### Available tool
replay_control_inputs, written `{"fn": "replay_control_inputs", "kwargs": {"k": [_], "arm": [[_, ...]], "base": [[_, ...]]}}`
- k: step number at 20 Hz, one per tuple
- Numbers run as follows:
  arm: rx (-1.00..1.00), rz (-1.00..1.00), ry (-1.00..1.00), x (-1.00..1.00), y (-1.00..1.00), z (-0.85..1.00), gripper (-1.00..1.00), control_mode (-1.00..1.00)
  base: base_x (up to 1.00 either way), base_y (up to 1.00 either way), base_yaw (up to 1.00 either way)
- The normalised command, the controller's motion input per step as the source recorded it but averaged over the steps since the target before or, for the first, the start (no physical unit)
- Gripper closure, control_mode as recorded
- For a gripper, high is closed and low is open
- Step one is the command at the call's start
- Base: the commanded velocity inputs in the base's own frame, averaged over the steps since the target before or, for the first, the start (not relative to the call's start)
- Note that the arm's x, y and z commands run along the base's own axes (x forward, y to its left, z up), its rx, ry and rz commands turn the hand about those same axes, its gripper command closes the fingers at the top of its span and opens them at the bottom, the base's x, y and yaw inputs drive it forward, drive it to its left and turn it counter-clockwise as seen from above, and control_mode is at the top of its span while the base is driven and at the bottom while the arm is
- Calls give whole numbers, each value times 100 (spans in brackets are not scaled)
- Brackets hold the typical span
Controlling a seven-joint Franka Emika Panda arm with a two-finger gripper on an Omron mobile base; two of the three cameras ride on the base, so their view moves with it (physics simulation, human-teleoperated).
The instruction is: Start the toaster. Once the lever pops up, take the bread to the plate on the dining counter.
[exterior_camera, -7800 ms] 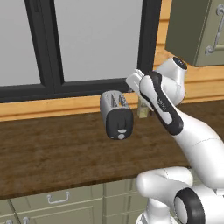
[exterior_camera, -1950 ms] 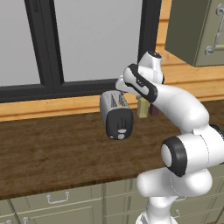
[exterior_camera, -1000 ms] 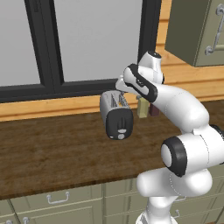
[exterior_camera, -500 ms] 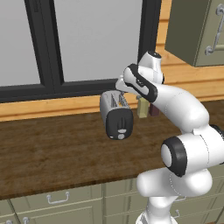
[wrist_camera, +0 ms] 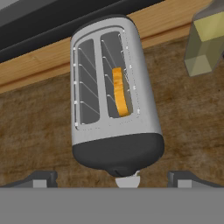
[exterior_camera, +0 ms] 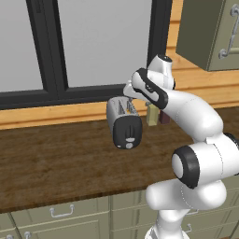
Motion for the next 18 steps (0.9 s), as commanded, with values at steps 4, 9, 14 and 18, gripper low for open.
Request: {"fn": "replay_control_inputs", "kwargs": {"k": [4,9,14,18], "arm": [[0,0,0,0,0,0,-100,-100],[0,0,0,0,0,0,-100,-100],[0,0,0,0,0,0,-100,-100],[0,0,0,0,0,0,-100,-100]], "base": [[0,0,0],[0,0,0],[0,0,0],[0,0,0]]}}
